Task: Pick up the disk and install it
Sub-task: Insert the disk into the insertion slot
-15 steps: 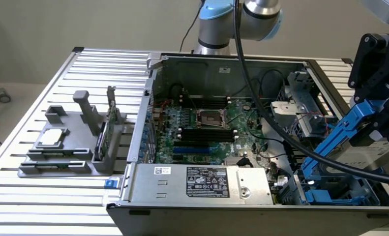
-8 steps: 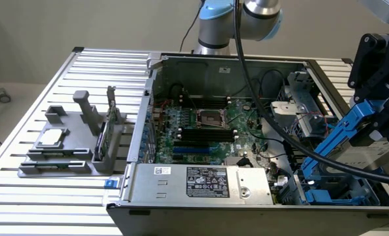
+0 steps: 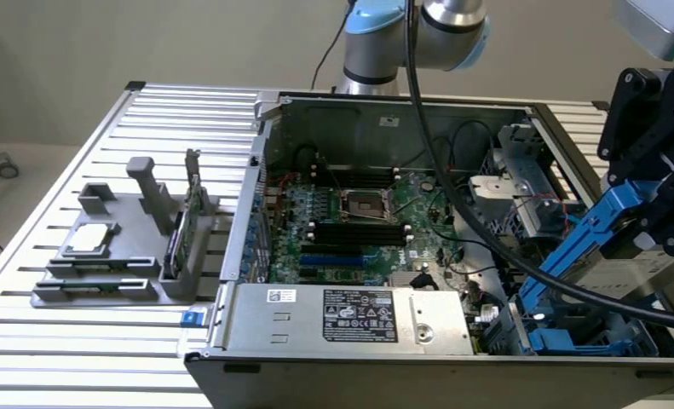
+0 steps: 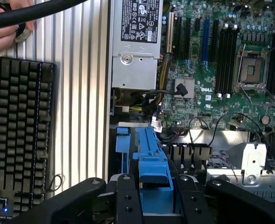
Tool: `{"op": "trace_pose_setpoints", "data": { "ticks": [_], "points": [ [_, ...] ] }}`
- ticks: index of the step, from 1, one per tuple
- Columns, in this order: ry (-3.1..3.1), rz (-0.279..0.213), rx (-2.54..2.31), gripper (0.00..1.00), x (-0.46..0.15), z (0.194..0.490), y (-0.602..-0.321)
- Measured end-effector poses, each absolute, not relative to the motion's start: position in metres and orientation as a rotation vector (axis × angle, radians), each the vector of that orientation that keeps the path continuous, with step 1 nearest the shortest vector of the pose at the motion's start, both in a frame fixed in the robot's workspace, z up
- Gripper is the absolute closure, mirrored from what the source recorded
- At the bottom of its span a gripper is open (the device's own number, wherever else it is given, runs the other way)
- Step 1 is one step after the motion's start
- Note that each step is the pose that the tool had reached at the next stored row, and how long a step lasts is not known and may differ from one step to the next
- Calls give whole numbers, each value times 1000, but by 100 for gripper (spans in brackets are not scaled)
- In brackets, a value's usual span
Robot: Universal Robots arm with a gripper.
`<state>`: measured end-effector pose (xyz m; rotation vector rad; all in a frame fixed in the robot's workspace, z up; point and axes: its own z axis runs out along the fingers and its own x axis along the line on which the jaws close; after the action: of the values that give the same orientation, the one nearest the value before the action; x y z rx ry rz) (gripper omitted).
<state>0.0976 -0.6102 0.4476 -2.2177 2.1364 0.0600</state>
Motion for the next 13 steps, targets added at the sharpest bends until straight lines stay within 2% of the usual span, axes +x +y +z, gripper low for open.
{"op": "trace_pose_setpoints", "data": {
  "ticks": [13],
  "points": [
    [2137,59,-2218,67,104,432,-610]
  ]
}}
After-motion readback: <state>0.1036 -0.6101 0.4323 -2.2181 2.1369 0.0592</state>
